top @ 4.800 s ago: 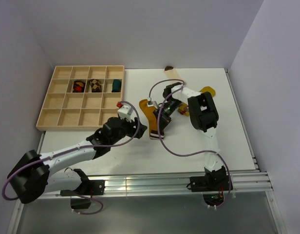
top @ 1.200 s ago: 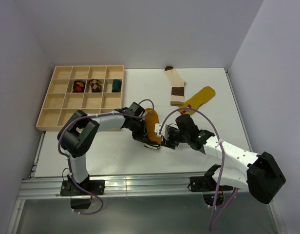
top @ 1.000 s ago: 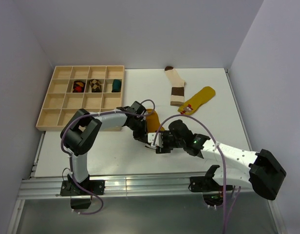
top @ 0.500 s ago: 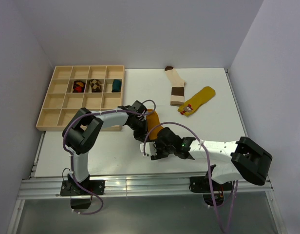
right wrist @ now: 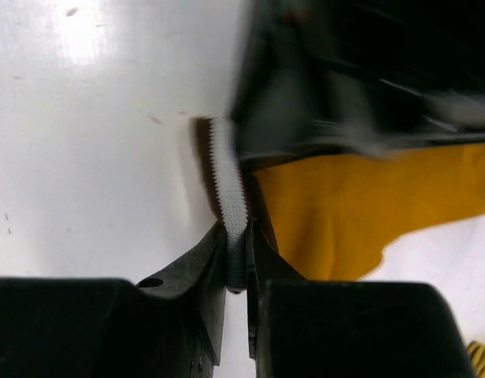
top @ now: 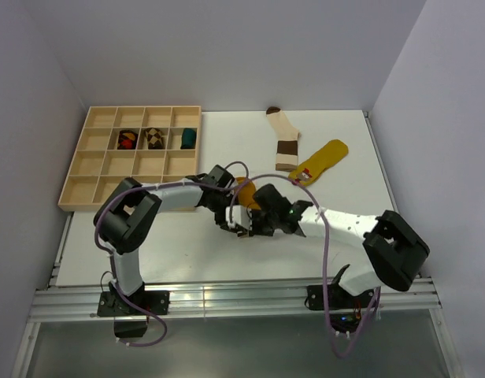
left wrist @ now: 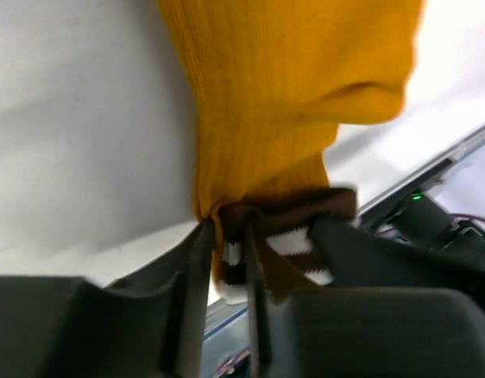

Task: Roll the socks
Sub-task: Roll the sock at the center of the board.

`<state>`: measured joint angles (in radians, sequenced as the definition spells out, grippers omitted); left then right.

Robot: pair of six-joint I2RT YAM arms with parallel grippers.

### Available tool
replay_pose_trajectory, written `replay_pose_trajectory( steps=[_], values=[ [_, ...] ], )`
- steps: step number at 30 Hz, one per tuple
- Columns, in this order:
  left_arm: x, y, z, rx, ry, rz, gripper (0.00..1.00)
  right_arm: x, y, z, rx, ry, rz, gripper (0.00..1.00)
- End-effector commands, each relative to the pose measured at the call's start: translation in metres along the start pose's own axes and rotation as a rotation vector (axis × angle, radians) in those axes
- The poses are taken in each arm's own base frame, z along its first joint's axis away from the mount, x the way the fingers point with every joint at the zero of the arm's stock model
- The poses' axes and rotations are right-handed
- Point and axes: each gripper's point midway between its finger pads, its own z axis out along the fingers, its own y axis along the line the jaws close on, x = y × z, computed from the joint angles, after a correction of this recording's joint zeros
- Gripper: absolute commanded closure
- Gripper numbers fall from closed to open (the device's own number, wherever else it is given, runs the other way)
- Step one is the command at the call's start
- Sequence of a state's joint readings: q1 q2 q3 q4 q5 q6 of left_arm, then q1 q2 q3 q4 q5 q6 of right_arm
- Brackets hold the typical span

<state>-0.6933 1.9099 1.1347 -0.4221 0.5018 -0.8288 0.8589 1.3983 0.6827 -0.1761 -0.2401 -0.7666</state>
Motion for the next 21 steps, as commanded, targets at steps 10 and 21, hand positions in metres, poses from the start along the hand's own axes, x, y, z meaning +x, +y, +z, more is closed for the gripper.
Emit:
replay_pose_trajectory(
  steps=[10,21],
  values=[
    [-0.044,-0.031,-0.057,0.187,-0.500,0.087,0.48,0.027,-0.018,-0.017,-0.488,0.033,0.446,0.88],
    [-0.046,-0.047,-0.061,0.109,-0.755,0.441,0.47,0.034,-0.010,-0.020,-0.765,0.095,0.668,0.85]
  ],
)
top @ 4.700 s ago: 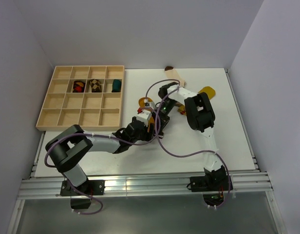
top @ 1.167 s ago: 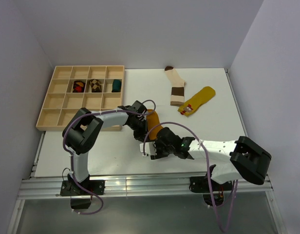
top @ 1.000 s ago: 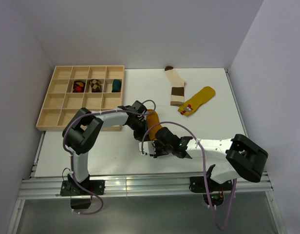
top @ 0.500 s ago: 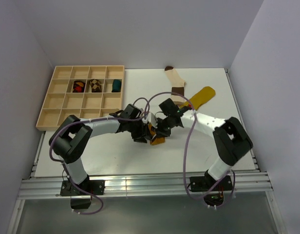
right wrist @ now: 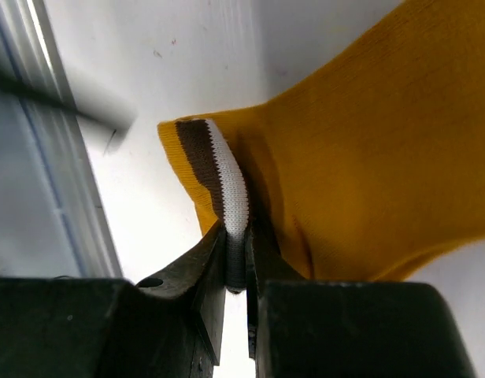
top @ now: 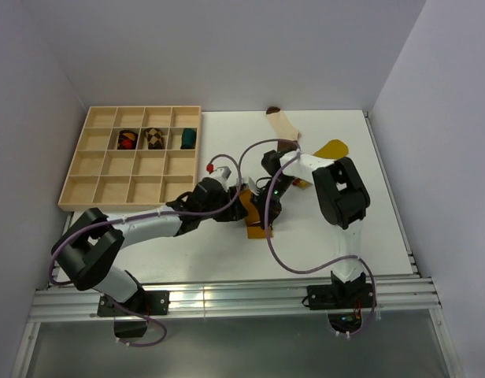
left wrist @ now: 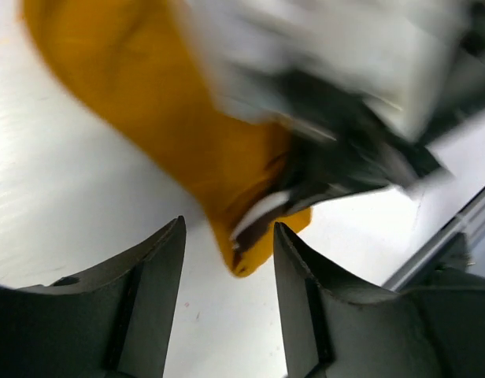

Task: Roll the socks
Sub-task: Roll the sock at the center of the board.

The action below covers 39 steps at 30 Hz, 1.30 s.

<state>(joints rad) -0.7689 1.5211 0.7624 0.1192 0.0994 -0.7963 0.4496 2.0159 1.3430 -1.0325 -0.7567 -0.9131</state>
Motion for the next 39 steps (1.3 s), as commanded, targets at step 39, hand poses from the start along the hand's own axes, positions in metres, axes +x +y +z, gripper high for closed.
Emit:
replay_pose_trajectory(
  steps=[39],
  values=[
    [0.074,-0.033,0.060,-0.106,-0.138,1.030,0.63,0.022,-0.025,-0.008,-0.157,0.184,0.287,0.78]
  ],
)
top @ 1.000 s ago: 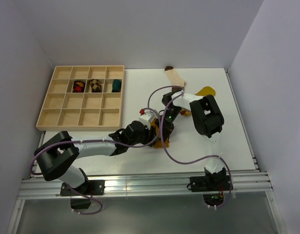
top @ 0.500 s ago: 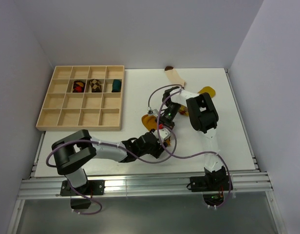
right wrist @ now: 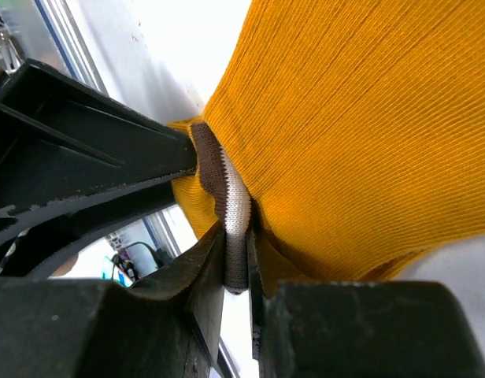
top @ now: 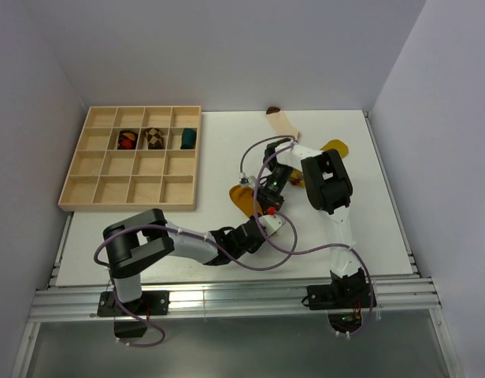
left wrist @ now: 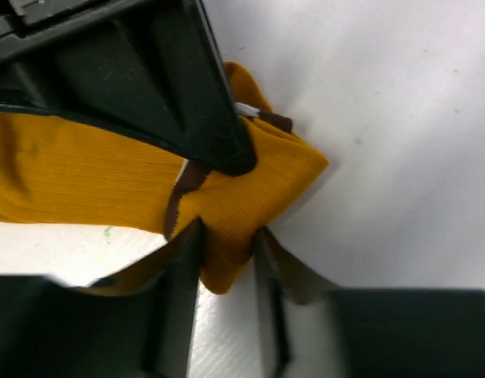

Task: Roll the socks
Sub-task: Roll the sock at the center of the board.

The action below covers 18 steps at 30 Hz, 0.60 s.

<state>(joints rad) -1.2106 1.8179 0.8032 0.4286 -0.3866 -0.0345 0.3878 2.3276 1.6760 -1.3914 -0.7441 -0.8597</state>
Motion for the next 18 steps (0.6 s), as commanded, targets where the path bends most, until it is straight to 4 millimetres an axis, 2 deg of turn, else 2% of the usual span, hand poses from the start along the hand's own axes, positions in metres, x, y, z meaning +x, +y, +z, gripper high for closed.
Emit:
replay_pose_trajectory(
  steps=[1,2,5,6,7,8,10,12,13,14,15,16,18],
  values=[
    [-0.001,-0.001,0.004,-0.007,0.007,0.029,0.68,0.007,-0.012,-0.001,0.023,0.048,-0.030,0.77],
    [0.003,-0.003,0.004,0.007,0.024,0.036,0.76,0.006,-0.012,-0.001,0.022,0.047,-0.032,0.76],
    [0.003,-0.015,0.001,0.085,0.046,0.033,0.92,0.001,-0.014,-0.003,0.037,0.025,-0.034,0.69],
    [0.003,-0.018,0.000,0.102,0.052,0.027,0.97,-0.001,-0.014,-0.004,0.042,0.018,-0.040,0.64],
    [0.004,-0.020,-0.001,0.117,0.062,0.020,1.00,-0.003,-0.012,-0.006,0.049,0.006,-0.047,0.62],
    [0.004,-0.028,-0.002,0.168,0.070,-0.002,1.00,-0.008,-0.012,-0.008,0.057,-0.013,-0.057,0.60],
    [0.006,-0.026,-0.002,0.194,0.104,-0.043,1.00,-0.018,-0.012,-0.016,0.102,-0.064,-0.083,0.52],
    [0.002,-0.034,-0.004,0.276,0.128,-0.121,1.00,-0.024,-0.012,-0.022,0.138,-0.111,-0.092,0.46],
    [0.007,-0.029,-0.004,0.289,0.165,-0.155,1.00,-0.034,-0.013,-0.037,0.192,-0.180,-0.114,0.45],
    [0.006,-0.029,-0.005,0.304,0.177,-0.194,1.00,-0.036,-0.014,-0.042,0.208,-0.211,-0.110,0.44],
    [-0.002,-0.032,-0.006,0.329,0.178,-0.222,1.00,-0.043,-0.010,-0.056,0.250,-0.268,-0.124,0.42],
    [0.000,-0.029,-0.007,0.338,0.203,-0.253,1.00,-0.051,-0.019,-0.072,0.295,-0.348,-0.101,0.41],
    [-0.007,-0.029,-0.010,0.380,0.215,-0.328,1.00,-0.052,-0.023,-0.088,0.330,-0.429,-0.066,0.41]
  ],
)
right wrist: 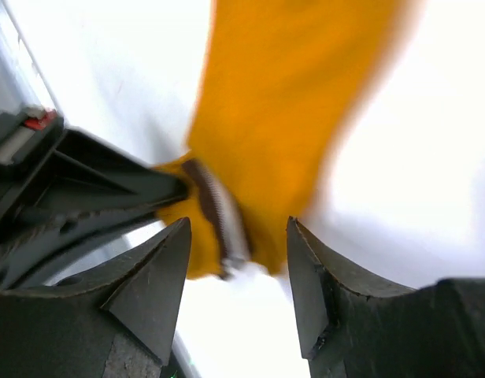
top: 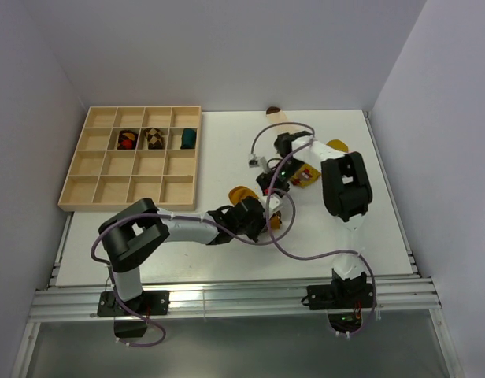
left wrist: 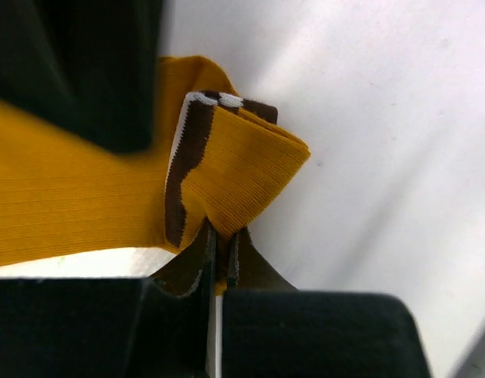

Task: Roll the socks
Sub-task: Roll the sock at the center of the board.

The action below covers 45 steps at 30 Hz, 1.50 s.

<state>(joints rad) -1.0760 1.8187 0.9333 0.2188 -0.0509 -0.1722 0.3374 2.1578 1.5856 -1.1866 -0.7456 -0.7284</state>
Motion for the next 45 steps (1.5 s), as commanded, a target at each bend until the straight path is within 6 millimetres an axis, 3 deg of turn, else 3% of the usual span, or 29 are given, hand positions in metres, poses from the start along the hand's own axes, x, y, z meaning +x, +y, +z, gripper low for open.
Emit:
replay_pose_trajectory(
  steps=[1,4,7,9,15,17,18,19,20,21,22,24,25,27,28,29,30,35,45],
  values=[
    [0.009,-0.023,-0.014,0.186,0.116,-0.172,1.00,-0.046,-0.031,-0.064,0.205,-0.311,-0.028,0.41],
    [0.004,-0.023,-0.022,0.260,0.127,-0.278,1.00,-0.052,-0.034,-0.091,0.268,-0.422,-0.025,0.41],
    [0.000,-0.012,-0.023,0.281,0.157,-0.407,1.00,-0.042,-0.034,-0.110,0.305,-0.487,-0.020,0.42],
    [-0.004,-0.019,-0.027,0.369,0.197,-0.513,1.00,-0.035,-0.032,-0.118,0.325,-0.533,-0.039,0.42],
    [-0.007,-0.008,-0.027,0.449,0.312,-0.813,1.00,-0.012,-0.023,-0.119,0.470,-0.556,-0.250,0.42],
    [-0.010,-0.001,-0.027,0.467,0.340,-0.920,1.00,-0.003,-0.020,-0.112,0.500,-0.542,-0.297,0.42],
    [-0.003,0.000,-0.023,0.474,0.379,-0.951,1.00,-0.005,-0.012,-0.115,0.524,-0.553,-0.342,0.42],
    [0.004,0.004,-0.023,0.457,0.417,-0.984,1.00,0.000,-0.010,-0.106,0.529,-0.538,-0.393,0.42],
    [-0.002,0.007,-0.021,0.455,0.417,-0.982,1.00,0.001,-0.006,-0.103,0.535,-0.533,-0.424,0.41],
    [0.005,0.010,-0.017,0.433,0.446,-1.002,1.00,0.001,0.002,-0.105,0.557,-0.530,-0.500,0.41],
    [0.006,0.014,-0.017,0.429,0.461,-1.024,1.00,0.007,0.006,-0.091,0.544,-0.511,-0.532,0.41],
    [0.004,0.021,-0.012,0.404,0.470,-1.038,1.00,0.009,0.018,-0.089,0.590,-0.505,-0.633,0.37],
    [0.010,0.025,-0.013,0.377,0.498,-1.040,1.00,0.013,0.023,-0.072,0.585,-0.486,-0.679,0.36],
    [0.006,0.032,-0.008,0.359,0.502,-1.043,1.00,0.012,0.034,-0.066,0.640,-0.477,-0.777,0.32],
    [0.006,0.036,-0.008,0.356,0.506,-1.057,1.00,0.017,0.030,-0.057,0.676,-0.451,-0.801,0.32],
    [0.004,0.039,-0.008,0.352,0.514,-1.058,1.00,0.014,0.039,-0.046,0.669,-0.440,-0.855,0.31],
    [0.010,0.042,-0.005,0.330,0.539,-1.064,1.00,0.014,0.042,-0.045,0.686,-0.434,-0.904,0.30],
    [0.014,0.058,0.000,0.282,0.580,-1.046,1.00,0.014,0.036,-0.035,0.781,-0.369,-1.019,0.27],
    [0.028,0.057,-0.005,0.315,0.695,-1.023,1.00,0.008,0.034,-0.015,0.845,-0.250,-1.233,0.26]
  ],
)
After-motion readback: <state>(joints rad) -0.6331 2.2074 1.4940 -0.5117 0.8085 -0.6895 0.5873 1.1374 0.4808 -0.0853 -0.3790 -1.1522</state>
